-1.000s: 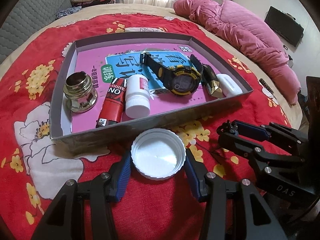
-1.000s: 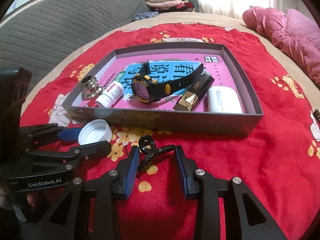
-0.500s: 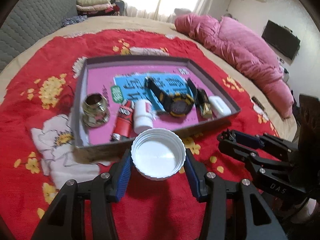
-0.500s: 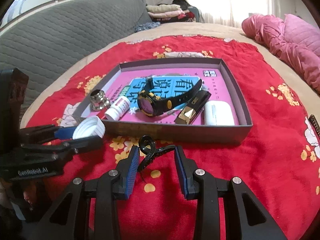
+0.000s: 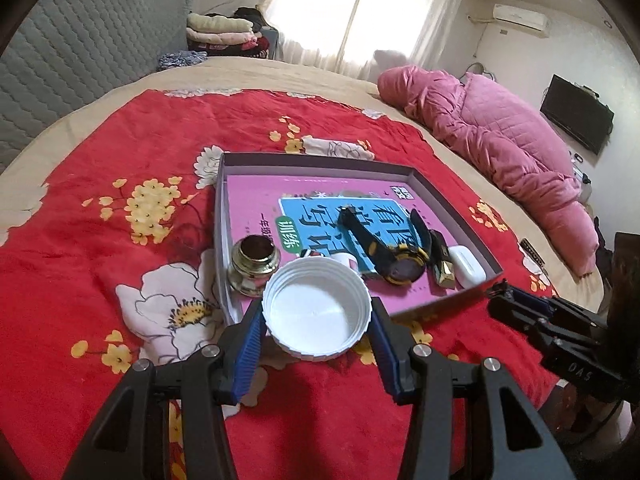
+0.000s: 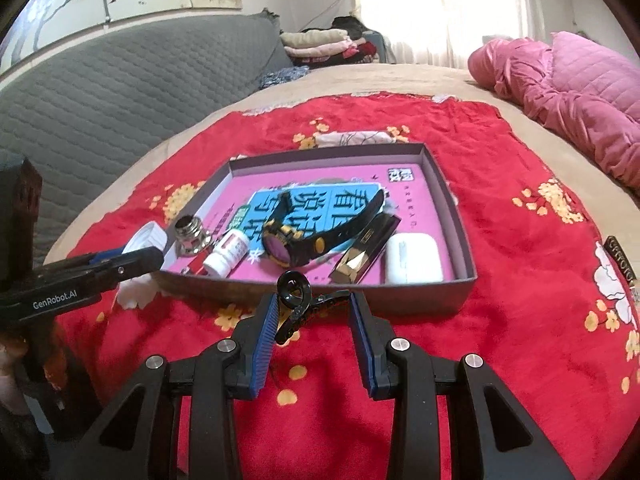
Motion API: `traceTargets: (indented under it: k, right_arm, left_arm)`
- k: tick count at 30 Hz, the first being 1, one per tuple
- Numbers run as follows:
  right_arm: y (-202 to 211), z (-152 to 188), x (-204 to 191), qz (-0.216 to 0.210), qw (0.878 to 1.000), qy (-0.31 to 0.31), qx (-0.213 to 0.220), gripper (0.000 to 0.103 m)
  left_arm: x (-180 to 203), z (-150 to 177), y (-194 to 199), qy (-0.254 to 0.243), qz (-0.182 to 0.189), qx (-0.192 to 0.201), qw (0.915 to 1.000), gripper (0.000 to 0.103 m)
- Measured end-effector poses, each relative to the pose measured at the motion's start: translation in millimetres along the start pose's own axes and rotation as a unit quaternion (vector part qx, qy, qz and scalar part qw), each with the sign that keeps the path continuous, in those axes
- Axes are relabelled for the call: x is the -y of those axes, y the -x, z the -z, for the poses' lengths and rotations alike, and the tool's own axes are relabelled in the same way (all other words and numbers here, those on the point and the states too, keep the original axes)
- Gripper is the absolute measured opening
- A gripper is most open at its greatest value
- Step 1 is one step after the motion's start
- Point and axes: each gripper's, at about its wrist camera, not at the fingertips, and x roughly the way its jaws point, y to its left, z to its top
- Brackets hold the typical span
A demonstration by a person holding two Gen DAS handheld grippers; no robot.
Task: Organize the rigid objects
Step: 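Carry the cap into the box with the left tool while the right carries the clip over the earbud case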
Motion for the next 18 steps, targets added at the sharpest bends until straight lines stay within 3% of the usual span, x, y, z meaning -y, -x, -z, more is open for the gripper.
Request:
traceTargets:
  k: [18]
  right_arm:
    - [-1.5,-33.5,27.7,0.052,0.998,-0.021,0.031,0.037]
  left_arm:
    - [-9.4,-7.7,-26.3,0.004,0.003,-0.002,1.0,0.05]
